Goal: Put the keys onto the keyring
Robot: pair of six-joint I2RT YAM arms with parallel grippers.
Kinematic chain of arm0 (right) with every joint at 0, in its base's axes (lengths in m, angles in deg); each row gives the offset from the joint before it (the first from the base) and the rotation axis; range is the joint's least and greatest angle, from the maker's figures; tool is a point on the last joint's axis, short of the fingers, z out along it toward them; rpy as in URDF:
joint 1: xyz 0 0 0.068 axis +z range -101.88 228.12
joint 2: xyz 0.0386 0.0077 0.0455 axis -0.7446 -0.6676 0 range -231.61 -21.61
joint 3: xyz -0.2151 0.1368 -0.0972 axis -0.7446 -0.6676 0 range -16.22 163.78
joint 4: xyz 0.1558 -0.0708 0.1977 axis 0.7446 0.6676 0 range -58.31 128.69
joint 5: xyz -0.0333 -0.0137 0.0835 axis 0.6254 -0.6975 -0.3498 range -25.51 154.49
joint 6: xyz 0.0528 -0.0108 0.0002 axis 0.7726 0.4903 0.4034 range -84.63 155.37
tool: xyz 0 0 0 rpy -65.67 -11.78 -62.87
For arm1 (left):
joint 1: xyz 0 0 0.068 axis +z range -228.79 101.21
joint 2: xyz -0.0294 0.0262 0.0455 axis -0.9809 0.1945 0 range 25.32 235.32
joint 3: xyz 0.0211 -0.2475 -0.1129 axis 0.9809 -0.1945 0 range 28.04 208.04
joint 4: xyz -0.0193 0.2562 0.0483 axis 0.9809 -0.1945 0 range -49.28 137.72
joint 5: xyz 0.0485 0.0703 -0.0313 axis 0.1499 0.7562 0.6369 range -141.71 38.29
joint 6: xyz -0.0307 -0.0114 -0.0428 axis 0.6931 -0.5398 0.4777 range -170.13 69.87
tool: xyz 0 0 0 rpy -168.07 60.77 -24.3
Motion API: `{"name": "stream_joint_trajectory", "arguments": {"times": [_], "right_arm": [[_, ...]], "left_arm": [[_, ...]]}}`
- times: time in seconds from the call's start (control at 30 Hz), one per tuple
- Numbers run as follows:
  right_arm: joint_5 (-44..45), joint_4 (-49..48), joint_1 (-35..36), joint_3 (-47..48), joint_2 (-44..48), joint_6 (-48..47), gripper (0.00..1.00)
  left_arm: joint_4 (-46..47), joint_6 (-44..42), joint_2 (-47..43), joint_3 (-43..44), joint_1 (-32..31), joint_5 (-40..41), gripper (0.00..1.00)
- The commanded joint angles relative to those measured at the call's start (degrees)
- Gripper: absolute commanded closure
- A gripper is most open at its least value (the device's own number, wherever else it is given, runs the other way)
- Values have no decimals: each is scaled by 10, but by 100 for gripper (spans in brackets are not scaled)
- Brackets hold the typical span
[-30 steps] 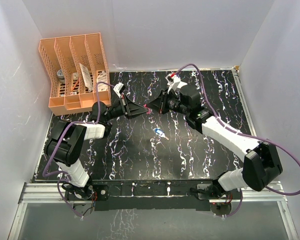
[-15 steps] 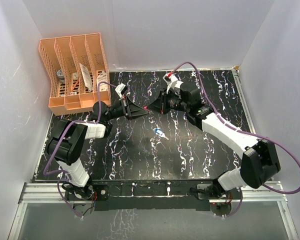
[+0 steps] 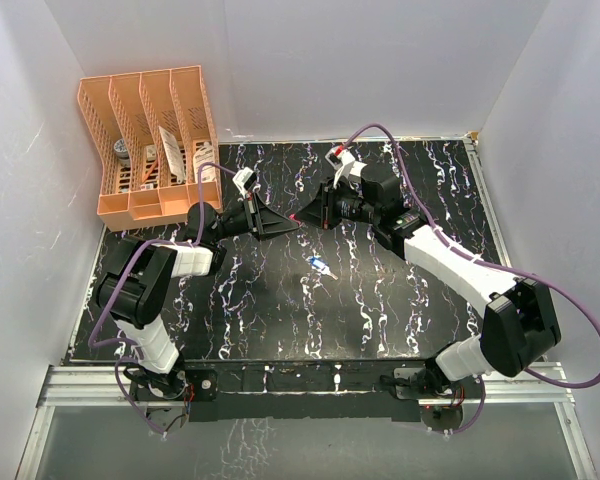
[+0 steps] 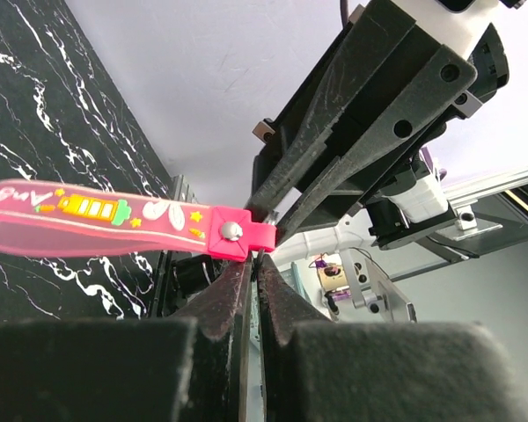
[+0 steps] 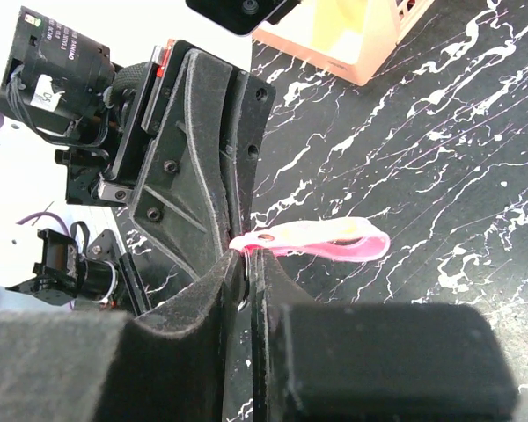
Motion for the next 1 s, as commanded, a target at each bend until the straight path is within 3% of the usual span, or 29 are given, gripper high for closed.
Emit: {"name": "stream_joint_trajectory", "arguments": {"times": [0.0, 0.1, 0.2, 0.43, 0.7, 0.97], "right_arm": [[3, -34, 0, 15, 9, -3, 86], [12, -54, -2, 8, 19, 14, 70], [23, -70, -8, 1, 29, 27, 65], [38, -94, -42, -27, 66, 49, 60], [125, -64, -88, -88, 126, 43, 56], [142, -33, -89, -118, 135, 21, 53]], "left_arm": [[169, -30, -8, 2, -4, 8, 100], [186, -64, 1, -14, -4, 18, 100], [186, -114, 6, -26, -4, 29, 100], [187, -175, 7, -26, -4, 17, 100], [187, -273, -47, -23, -3, -21, 100], [186, -457, -99, -71, -4, -31, 100]]}}
